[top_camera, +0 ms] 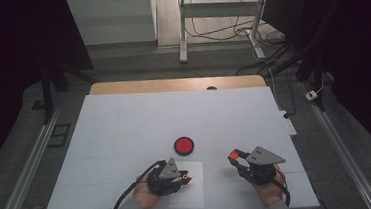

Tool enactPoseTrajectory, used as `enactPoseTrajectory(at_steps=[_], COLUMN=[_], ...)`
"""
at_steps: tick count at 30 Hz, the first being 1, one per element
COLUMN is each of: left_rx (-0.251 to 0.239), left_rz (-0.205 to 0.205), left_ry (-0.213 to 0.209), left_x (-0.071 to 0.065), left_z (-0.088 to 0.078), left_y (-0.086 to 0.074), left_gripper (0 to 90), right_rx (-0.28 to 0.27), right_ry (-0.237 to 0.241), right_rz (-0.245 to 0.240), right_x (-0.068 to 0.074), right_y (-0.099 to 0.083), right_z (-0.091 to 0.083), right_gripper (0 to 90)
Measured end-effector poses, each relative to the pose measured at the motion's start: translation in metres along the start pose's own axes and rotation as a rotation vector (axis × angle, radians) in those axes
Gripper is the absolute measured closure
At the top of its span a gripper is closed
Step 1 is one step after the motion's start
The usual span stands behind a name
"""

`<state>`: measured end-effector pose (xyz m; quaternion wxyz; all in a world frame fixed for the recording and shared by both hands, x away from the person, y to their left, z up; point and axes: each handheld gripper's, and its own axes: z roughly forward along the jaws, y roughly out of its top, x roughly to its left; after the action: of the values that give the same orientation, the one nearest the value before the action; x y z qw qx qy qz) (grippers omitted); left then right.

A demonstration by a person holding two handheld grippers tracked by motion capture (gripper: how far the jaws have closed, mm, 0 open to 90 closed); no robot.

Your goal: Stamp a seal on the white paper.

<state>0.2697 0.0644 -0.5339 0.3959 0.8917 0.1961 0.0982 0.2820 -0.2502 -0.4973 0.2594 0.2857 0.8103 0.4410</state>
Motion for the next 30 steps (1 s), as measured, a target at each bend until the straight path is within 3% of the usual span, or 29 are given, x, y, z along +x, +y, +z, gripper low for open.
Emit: enactPoseTrajectory(at_steps=[30], left_rx=[-0.002], left_rz=[0.010], left_ry=[0.010], left_x=[-0.0014], left_z=[0.0001], left_y=[-0.0003], left_gripper=[72.8], right_rx=[0.001], right_ry=[-0.002], right_rz=[0.001], right_x=[-0.0003], right_y=[-0.0001], right_z=[-0.0002], right_gripper=[63.9])
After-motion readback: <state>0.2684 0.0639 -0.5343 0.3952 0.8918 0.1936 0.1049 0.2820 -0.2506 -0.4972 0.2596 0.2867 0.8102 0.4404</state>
